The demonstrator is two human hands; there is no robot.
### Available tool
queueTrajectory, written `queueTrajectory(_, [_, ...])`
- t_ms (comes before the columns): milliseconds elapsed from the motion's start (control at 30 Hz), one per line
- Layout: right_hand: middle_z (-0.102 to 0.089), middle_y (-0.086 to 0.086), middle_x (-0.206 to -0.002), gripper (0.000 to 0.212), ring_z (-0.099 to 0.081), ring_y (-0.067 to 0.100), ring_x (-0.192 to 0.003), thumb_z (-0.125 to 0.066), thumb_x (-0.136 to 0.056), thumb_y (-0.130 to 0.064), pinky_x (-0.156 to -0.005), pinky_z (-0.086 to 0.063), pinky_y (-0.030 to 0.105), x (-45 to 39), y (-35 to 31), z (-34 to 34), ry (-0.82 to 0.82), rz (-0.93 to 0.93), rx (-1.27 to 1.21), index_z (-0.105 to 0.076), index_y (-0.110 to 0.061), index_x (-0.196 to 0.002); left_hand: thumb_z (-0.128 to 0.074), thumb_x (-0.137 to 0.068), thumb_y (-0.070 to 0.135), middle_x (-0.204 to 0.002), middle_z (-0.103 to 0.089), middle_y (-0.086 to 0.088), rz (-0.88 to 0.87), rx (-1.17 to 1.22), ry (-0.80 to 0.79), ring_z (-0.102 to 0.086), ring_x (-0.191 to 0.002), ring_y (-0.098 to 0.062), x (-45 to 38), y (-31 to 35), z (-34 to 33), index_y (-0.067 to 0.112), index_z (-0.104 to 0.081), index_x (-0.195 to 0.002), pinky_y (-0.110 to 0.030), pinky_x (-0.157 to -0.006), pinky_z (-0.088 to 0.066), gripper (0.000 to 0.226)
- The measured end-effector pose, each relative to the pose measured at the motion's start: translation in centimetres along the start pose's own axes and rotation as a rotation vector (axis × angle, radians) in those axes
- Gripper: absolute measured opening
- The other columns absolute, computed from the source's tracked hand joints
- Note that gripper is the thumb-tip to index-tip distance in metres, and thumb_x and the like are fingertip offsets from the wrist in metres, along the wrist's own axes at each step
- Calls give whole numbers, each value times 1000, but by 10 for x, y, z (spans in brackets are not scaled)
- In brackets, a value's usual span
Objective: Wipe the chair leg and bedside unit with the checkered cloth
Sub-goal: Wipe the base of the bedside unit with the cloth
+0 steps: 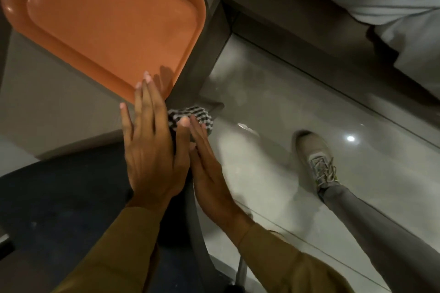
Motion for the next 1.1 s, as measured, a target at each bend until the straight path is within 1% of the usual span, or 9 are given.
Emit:
queueTrajectory(133, [-12, -55, -162, 42, -1, -17, -161, -33, -111, -58, -132, -7, 25, -25, 24, 0, 46, -51, -73, -24, -76, -147, -19, -114, 48, -185, -16, -10, -14, 16, 21, -12, -173, -24, 1, 3, 0, 3, -13, -173, -57, -142, -8, 75])
queueTrajectory(300, [-7, -13, -182, 60, -12, 16, -169, -29, -113, -52, -137, -17, 54, -83, 82, 31, 144, -283, -118, -11, -43, -169, -13, -114, 54, -184, -19, -11, -22, 21, 37, -13, -173, -24, 1, 1, -2, 3, -14, -173, -54, -142, -6, 79])
queueTrajectory(433, [-5, -6, -183, 62, -8, 16, -170, -26, -115, -47, -139, -12, 49, -97, 85, 41, 180, -377, -110, -6, -30, -172, -14, -114, 54, -184, -18, -9, -22, 22, 34, -12, -173, -23, 1, 1, -2, 4, -16, -173, -53, -142, -6, 78])
queueTrajectory(500, [-12, -9, -182, 67, -11, 11, -169, -32, -111, -57, -139, -13, 46, -75, 69, 31, 143, -321, -120, -14, -35, -171, -18, -114, 53, -184, -18, -9, -20, 25, 26, -12, -173, -23, 1, 0, -1, 5, -17, -173, -53, -142, -7, 76])
queueTrajectory(600, [-18, -35, -175, 63, -14, -11, -163, -33, -100, -80, -130, -17, 28, -21, 42, 8, -7, -192, -142, -24, -63, -159, -22, -114, 49, -185, -18, -7, -24, 23, 8, -12, -173, -23, 0, 2, -2, 6, -17, -173, -55, -142, -8, 74])
queueTrajectory(733, [-22, -40, -171, 42, -14, -9, -164, -33, -103, -73, -134, -15, 32, -27, 41, 12, 7, -135, -111, -36, -75, -146, -19, -114, 51, -185, -18, -6, -32, 10, -8, -12, -173, -22, 0, 1, -4, 7, -17, -174, -56, -142, -10, 74])
queueTrajectory(833, [-24, -20, -177, 40, -15, 5, -167, -34, -111, -53, -139, -15, 43, -75, 68, 38, 81, -194, -20, -41, -65, -148, -18, -114, 53, -185, -18, -5, -26, 27, -4, -11, -173, -20, 0, -2, -5, 8, -17, -174, -54, -142, -9, 75])
queueTrajectory(933, [-23, -8, -180, 53, -20, 18, -168, -27, -116, -45, -139, -13, 43, -109, 101, 60, 46, -351, 101, -24, -37, -168, -17, -114, 53, -185, -18, -5, -33, 39, 1, -10, -173, -19, 0, -1, -5, 9, -17, -174, -54, -142, -9, 75])
queueTrajectory(1100, [-24, -16, -178, 49, -20, 9, -166, -33, -115, -45, -139, -15, 43, -92, 81, 54, 32, -330, 53, -32, -44, -164, -19, -114, 51, -184, -19, -7, -29, 41, -8, -12, -173, -21, 0, 0, -4, 8, -18, -174, -55, -142, -11, 74])
Point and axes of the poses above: each hand's wrist, its own x-axis away from the middle knuckle, its own z-axis out of the back of the hand, y = z × x, the point moved 10 cm from there along -x, towards the middle knuckle
